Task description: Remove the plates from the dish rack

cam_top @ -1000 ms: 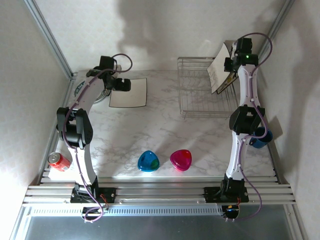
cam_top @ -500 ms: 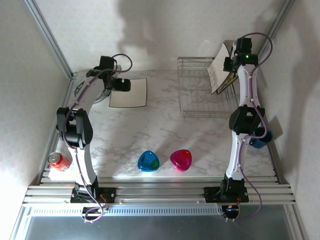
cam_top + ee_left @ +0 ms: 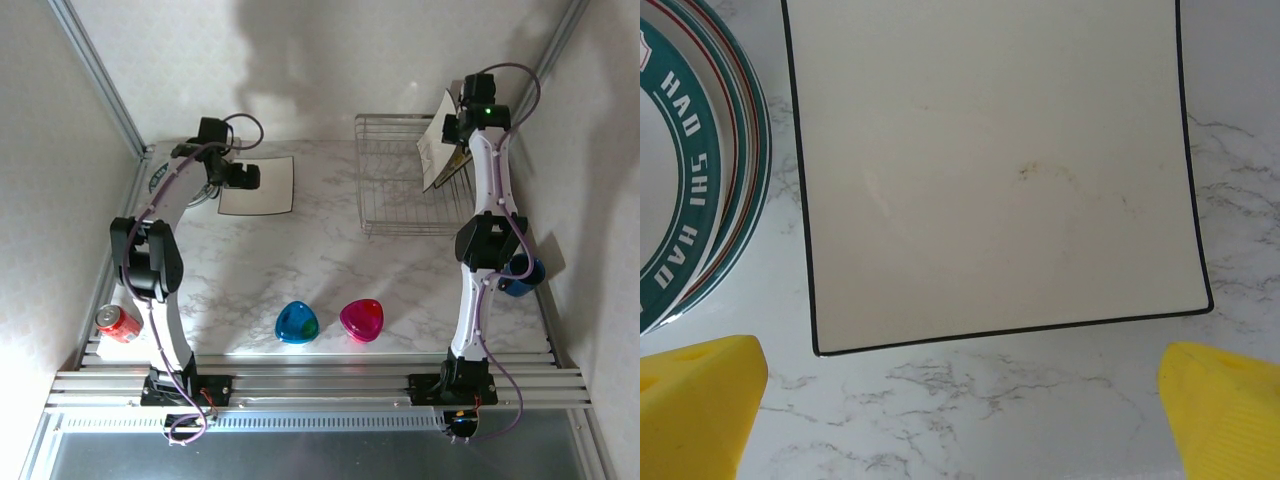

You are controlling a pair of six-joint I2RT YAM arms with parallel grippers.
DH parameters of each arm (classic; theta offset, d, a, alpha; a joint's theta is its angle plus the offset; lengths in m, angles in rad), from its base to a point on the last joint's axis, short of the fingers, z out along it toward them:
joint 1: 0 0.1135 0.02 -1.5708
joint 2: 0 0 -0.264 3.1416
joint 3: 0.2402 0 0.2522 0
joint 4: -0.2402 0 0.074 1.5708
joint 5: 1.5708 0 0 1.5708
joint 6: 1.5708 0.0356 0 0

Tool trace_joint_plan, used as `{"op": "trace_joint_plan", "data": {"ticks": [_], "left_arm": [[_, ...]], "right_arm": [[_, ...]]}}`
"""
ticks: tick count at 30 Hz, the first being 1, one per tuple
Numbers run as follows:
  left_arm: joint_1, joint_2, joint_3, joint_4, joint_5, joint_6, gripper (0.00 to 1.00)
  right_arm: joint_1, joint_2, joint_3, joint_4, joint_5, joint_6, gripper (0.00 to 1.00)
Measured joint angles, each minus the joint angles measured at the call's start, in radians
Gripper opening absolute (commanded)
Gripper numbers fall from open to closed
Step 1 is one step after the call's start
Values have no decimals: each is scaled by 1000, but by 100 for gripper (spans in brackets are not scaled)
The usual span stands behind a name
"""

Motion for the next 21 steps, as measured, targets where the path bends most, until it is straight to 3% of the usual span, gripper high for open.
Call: {"op": "trace_joint_plan", "data": {"ticks": [21], "left_arm": [[0,-68,-76,27,1,-7,100]], "right_arm": [[16,-125,33,-85,84,-26,0]]}}
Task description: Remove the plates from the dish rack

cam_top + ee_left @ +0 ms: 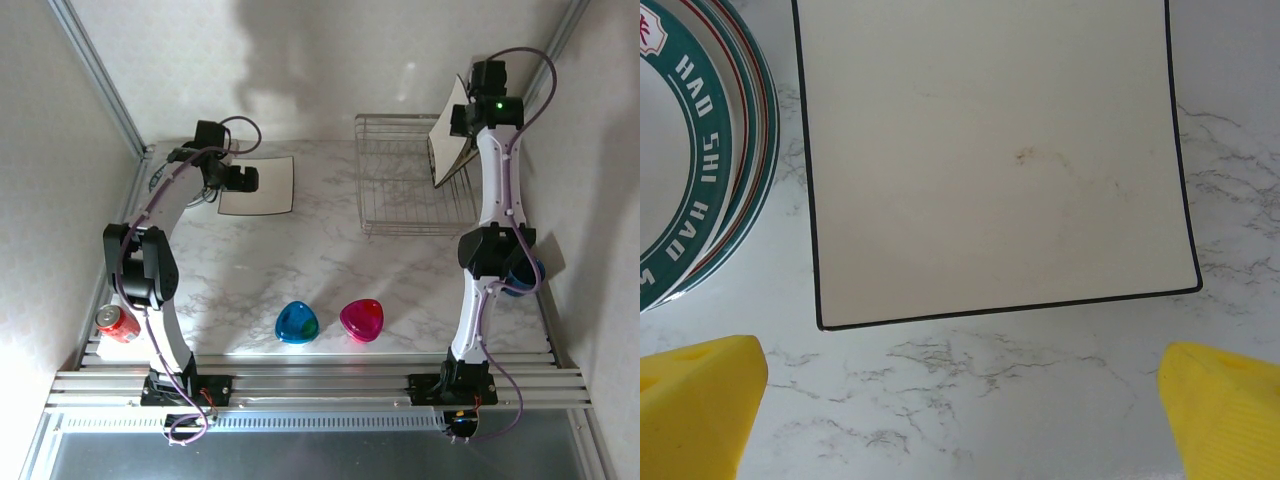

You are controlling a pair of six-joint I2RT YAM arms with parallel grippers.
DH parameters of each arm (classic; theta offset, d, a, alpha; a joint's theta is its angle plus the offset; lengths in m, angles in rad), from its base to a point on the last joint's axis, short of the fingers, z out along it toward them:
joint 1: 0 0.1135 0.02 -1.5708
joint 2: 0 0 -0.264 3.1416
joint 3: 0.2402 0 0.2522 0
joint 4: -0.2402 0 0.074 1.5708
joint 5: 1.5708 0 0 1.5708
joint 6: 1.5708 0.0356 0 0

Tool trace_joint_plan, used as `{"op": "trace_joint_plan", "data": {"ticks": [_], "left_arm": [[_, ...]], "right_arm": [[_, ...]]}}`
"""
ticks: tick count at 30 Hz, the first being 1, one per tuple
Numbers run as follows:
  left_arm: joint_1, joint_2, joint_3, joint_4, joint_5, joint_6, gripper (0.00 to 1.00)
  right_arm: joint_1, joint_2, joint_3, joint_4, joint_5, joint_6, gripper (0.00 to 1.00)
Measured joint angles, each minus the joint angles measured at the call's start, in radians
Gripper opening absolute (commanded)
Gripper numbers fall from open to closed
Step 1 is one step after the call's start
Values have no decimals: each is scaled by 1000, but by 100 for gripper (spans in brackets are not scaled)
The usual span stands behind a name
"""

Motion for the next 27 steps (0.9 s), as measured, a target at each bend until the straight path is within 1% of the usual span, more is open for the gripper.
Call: {"op": "trace_joint_plan", "data": {"ticks": [10,13,16,20,22,27], "left_arm": [[-3,-24,-2,0,0,-8,99],[-3,-26,-2,0,-1,-8,100],[-5,-26,-2,0,0,-8,100],[-6,-26,-2,0,0,-8,100],[-6,-26,-2,0,0,-8,100],[-6,-26,2,0,0,-8,100]], "right_arm": [[4,-66,14,-14,-21,2,0],[3,-78,5,-16,-53,16,0],[0,-148,-121,35,-121,62,0],[-23,-307,-381,143,-273,164,0],[-40,-385,-504,216,-358,223,0],[-84,-553,-809,483,-563,399,0]]}}
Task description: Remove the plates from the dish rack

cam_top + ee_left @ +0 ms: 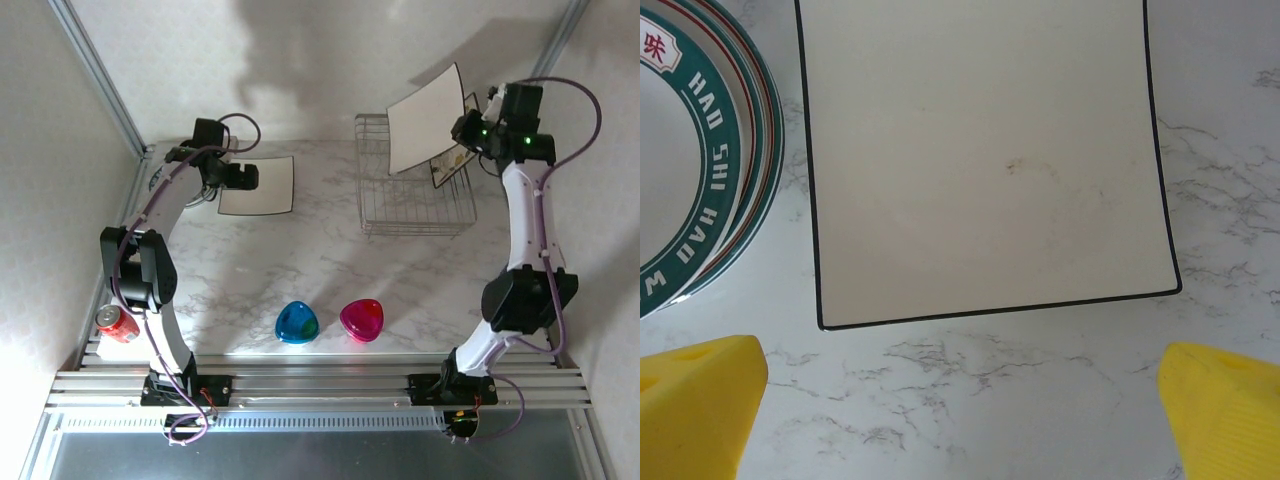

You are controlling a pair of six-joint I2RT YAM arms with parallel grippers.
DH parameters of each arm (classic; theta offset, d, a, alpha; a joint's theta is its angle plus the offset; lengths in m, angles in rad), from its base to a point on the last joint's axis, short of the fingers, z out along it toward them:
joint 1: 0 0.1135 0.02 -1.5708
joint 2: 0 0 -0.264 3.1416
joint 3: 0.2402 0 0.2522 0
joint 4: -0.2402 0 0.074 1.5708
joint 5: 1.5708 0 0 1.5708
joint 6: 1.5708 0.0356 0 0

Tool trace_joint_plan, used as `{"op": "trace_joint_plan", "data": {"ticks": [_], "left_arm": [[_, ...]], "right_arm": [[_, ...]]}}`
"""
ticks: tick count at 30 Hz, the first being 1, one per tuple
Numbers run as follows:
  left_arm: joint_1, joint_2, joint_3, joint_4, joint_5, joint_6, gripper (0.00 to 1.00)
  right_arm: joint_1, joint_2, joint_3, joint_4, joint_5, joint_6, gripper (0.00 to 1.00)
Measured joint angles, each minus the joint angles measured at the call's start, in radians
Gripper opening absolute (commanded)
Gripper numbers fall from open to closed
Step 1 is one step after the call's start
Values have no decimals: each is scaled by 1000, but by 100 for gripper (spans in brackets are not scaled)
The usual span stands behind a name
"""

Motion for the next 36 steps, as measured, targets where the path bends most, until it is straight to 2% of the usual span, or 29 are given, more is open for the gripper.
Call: {"op": "trace_joint_plan", "data": {"ticks": [6,11,14,23,30,33,36], "left_arm": [[-1,1,19,-1,5,0,100],[-7,4,40,-1,4,-3,99],[-14,4,42,-2,3,-7,99],[-24,5,42,-2,-2,-19,100],[-26,5,43,2,12,-23,100],[-26,3,43,42,102,-28,100],[-23,-10,18,127,268,-55,100]], "right_arm": [[-17,-99,-370,457,-218,277,0],[-12,-56,-620,909,-393,582,0],[1,-28,-706,1065,-439,689,0],[56,-15,-850,1348,-494,837,0],[65,3,-867,1410,-499,859,0],[69,3,-867,1411,-499,859,0],[82,3,-871,1411,-495,859,0]]}}
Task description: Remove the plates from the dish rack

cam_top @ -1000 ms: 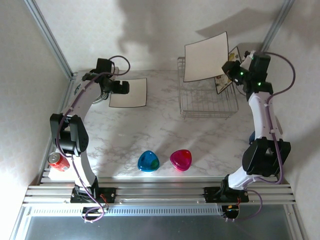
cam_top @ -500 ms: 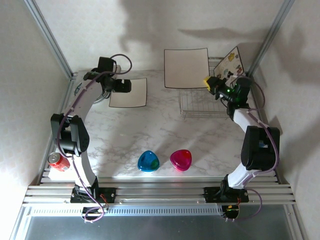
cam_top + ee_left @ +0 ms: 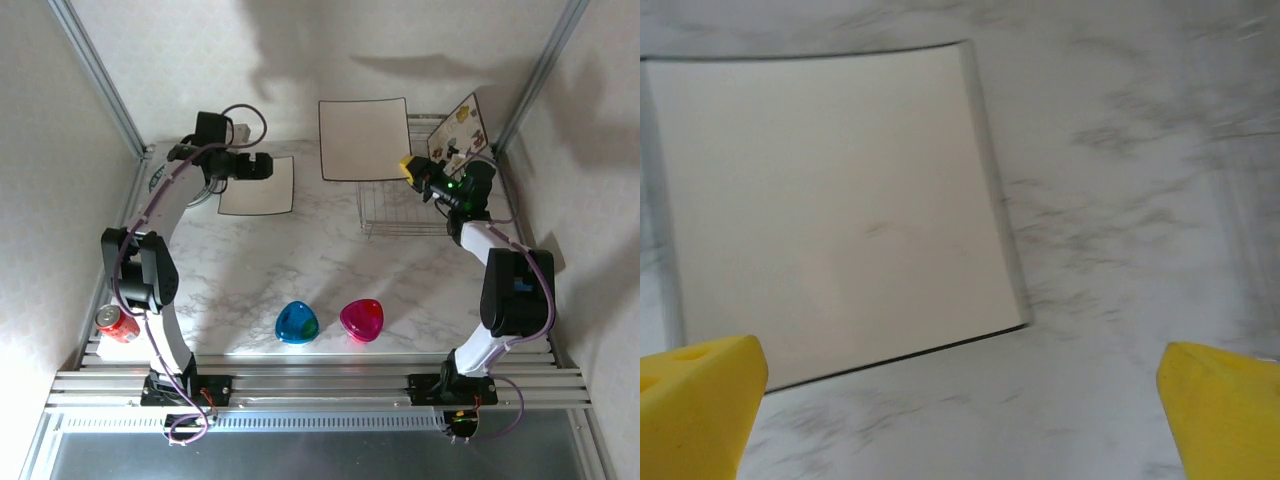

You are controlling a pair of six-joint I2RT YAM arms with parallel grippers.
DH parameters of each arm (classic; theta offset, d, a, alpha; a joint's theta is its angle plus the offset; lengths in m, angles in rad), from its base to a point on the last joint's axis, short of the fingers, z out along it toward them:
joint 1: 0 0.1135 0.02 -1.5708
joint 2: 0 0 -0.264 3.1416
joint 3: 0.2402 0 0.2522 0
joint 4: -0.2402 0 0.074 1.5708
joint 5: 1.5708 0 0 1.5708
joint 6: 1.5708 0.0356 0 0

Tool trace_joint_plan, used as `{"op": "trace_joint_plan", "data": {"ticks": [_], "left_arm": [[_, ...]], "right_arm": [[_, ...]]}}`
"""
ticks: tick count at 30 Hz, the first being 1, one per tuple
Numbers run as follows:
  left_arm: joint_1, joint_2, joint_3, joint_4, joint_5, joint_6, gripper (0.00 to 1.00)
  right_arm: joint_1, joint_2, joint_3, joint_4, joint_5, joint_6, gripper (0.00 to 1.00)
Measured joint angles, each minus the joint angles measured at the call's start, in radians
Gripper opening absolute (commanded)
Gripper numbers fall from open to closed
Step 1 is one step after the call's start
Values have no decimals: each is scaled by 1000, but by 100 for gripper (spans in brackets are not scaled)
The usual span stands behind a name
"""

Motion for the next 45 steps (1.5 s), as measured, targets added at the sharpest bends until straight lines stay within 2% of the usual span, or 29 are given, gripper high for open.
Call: {"op": "trace_joint_plan", "data": {"ticks": [2,8,12,15,18,30,37,45], "left_arm": [[4,-7,-25,76,133,-36,100],[5,-1,-93,335,438,-205,99],[5,15,-148,544,575,-355,99],[2,41,-169,653,633,-447,100],[-1,72,-169,717,659,-506,97],[-19,110,-183,816,686,-612,57],[-22,127,-183,834,697,-627,53],[-24,132,-184,852,701,-650,40]], "right_arm": [[13,0,-6,0,2,0,0],[43,3,-13,-1,0,-5,0],[57,4,-13,-2,-1,-19,0],[66,6,-13,-3,0,-27,0],[80,15,-13,-3,0,-32,0],[130,69,-9,-25,-1,-51,0],[132,71,12,-23,2,-53,0],[135,82,23,-23,2,-53,0]]}}
